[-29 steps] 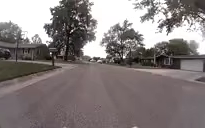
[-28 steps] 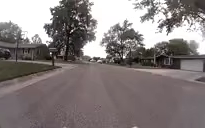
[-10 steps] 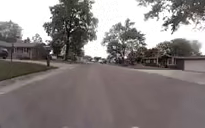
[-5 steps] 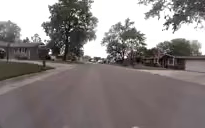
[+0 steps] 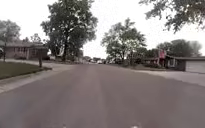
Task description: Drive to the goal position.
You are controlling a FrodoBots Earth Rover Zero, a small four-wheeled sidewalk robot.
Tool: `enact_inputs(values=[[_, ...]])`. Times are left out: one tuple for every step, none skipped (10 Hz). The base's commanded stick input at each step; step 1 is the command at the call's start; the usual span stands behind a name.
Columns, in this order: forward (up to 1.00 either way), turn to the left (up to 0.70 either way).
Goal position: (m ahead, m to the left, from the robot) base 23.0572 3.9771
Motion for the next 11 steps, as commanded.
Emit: enact_inputs(values=[[0.7, 0.0], [0.7, 0.0], [0.7, 0.0], [0.7, 0.0], [0.7, 0.0], [0.7, 0.0], [0.7, 0.0], [0.7, 0.0], [0.7, 0.0], [0.7, 0.0], [0.7, 0.0]])
